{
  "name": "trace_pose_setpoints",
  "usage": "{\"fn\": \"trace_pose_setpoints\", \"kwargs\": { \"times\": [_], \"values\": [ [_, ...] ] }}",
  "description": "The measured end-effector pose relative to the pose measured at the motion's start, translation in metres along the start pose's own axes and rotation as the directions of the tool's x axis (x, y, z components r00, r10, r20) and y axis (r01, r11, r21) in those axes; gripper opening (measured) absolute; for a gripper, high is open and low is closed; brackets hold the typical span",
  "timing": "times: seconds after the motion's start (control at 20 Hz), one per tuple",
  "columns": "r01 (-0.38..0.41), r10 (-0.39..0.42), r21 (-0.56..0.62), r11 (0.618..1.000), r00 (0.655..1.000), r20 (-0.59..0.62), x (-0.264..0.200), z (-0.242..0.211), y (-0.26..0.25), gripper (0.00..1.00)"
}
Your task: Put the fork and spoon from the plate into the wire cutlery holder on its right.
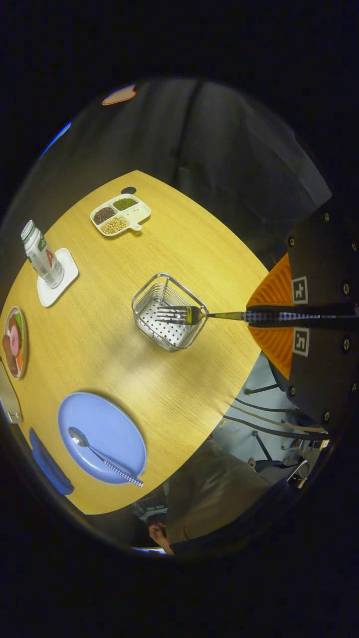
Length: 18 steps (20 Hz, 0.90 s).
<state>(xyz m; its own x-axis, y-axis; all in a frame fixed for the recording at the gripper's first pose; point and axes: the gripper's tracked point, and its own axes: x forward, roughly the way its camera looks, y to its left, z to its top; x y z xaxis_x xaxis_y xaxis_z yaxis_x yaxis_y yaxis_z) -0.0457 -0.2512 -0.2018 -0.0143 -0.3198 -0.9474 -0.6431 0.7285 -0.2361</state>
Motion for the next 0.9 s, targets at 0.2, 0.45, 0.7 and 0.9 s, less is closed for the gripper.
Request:
{"fn": "trace_pose_setpoints", "kwargs": {
  "times": [0.2,0.45,0.7,0.9],
  "values": [
    [-0.010,0.010,-0.002,1.000,0.999,-0.030,0.009,0.009,-0.008,0.03],
    [-0.058,0.059,0.012,0.998,0.993,-0.103,0.029,0.019,-0.009,0.03],
    [-0.096,0.099,0.026,0.995,0.981,-0.165,0.048,0.038,-0.014,0.03],
    [-0.105,0.111,0.039,0.994,0.976,-0.190,0.062,0.049,-0.013,0.03]
  ]
}}
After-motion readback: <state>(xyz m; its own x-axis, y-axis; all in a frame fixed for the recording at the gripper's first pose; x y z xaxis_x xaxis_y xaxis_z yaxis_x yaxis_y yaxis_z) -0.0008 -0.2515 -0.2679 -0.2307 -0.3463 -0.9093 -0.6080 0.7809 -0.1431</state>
